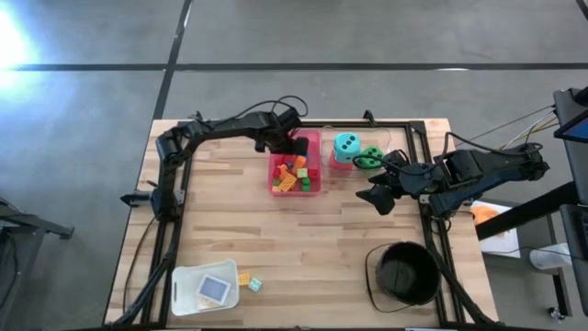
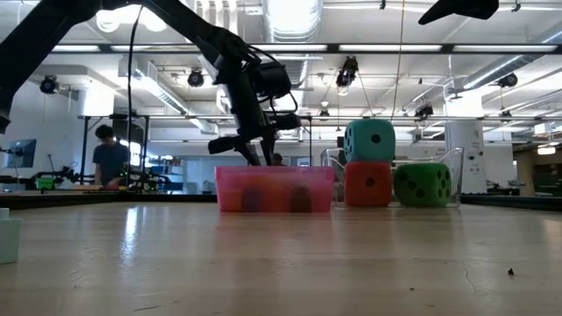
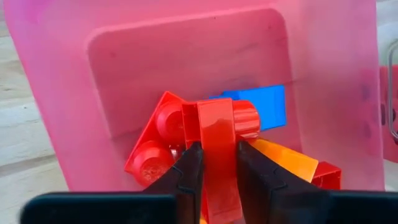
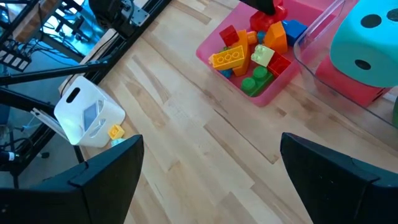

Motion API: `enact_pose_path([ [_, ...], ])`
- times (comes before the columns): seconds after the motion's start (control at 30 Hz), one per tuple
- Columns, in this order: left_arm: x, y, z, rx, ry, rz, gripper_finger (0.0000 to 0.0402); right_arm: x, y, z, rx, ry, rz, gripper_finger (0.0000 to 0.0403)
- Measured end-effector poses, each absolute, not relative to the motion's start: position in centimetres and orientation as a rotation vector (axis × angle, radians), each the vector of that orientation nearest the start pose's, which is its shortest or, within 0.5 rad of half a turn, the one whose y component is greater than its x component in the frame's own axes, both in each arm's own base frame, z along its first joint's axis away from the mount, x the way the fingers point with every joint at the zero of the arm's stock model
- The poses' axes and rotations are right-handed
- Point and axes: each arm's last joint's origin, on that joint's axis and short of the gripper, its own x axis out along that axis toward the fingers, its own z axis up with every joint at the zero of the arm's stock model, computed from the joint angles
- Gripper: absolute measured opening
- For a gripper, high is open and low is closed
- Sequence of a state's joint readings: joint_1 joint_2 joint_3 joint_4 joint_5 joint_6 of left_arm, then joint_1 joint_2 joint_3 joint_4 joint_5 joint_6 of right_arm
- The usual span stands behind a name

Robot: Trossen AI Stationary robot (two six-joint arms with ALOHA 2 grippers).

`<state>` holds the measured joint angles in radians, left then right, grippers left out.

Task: Pick & Place Toys
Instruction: Put the red game piece into the red bin, then put the light blue game piece into the red bin

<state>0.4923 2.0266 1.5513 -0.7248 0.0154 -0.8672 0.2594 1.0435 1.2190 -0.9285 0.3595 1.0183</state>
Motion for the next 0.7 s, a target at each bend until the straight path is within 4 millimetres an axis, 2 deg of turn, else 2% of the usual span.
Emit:
enact_pose_path([
  [0.23, 36.8, 19.5, 19.2, -1.053, 0.936, 0.901, 0.0212, 18.3, 3.8, 36.9, 0.745, 0.593, -0.443, 0.0370],
  [0.33, 36.9, 19.5, 19.2, -1.071, 0.943, 0.878, 0.0256, 18.3, 3.8, 36.9, 0.745, 0.593, -0.443, 0.0370],
  [0.47, 36.9, 19.5, 19.3, -1.073, 0.941, 0.873, 0.0281, 18.3, 3.8, 36.9, 0.743, 0.593, -0.443, 0.0370],
  [0.7, 37.3, 19.7, 20.5, -1.074, 0.902, 0.866, 0.0286, 18.3, 3.8, 36.9, 0.745, 0.593, -0.443, 0.0370],
])
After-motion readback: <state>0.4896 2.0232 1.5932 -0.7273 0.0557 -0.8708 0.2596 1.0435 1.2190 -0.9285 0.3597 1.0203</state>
